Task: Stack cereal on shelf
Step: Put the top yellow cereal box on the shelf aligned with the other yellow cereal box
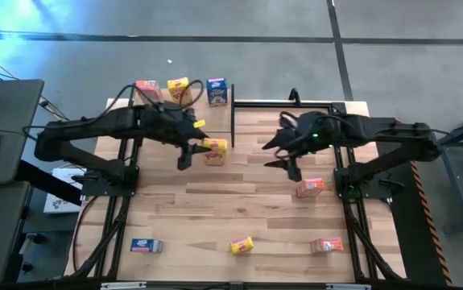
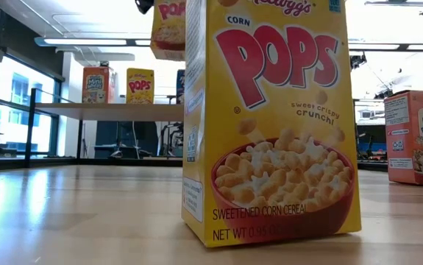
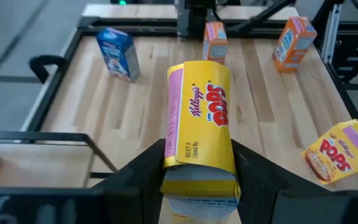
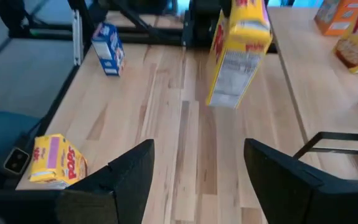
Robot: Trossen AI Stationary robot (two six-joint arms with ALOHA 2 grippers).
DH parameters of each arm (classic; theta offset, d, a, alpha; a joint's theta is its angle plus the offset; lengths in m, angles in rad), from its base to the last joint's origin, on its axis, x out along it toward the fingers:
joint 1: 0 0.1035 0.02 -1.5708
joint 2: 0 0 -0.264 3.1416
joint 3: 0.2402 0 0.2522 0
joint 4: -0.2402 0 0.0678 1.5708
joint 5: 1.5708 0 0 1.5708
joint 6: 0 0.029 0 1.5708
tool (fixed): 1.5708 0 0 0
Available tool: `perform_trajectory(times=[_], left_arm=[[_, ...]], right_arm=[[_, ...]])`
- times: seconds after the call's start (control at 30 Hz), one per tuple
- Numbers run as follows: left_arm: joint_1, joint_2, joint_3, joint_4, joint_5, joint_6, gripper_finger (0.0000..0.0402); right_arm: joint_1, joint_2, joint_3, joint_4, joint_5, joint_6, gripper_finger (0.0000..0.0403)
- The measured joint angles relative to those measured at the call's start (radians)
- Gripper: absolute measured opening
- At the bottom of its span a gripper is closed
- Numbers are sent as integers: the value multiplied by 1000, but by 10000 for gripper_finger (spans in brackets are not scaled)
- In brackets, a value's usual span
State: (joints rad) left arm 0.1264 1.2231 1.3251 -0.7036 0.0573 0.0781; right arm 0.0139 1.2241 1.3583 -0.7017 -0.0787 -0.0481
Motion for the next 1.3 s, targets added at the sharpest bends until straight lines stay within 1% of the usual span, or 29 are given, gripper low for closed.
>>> perform_trajectory(times=[0.23,0.4,0.57,0.77,0.97,1.1,1.3], left_arm=[[49,-98,-44,-2,-40,40,145],[92,-166,-92,6,-40,58,145],[145,-221,-144,3,-40,80,145],[217,-273,-201,1,-35,111,145],[288,-300,-237,11,-31,156,145],[345,-300,-250,9,25,169,145],[425,-300,-250,14,83,199,145]], right_arm=[[0,-200,-229,145,-2,50,240],[0,-302,-347,219,-3,76,240],[0,-362,-432,264,-3,93,240],[0,-404,-518,290,-6,101,240],[0,-463,-652,405,-15,101,240],[0,-520,-764,498,-55,108,240],[0,-602,-888,569,-58,155,240]])
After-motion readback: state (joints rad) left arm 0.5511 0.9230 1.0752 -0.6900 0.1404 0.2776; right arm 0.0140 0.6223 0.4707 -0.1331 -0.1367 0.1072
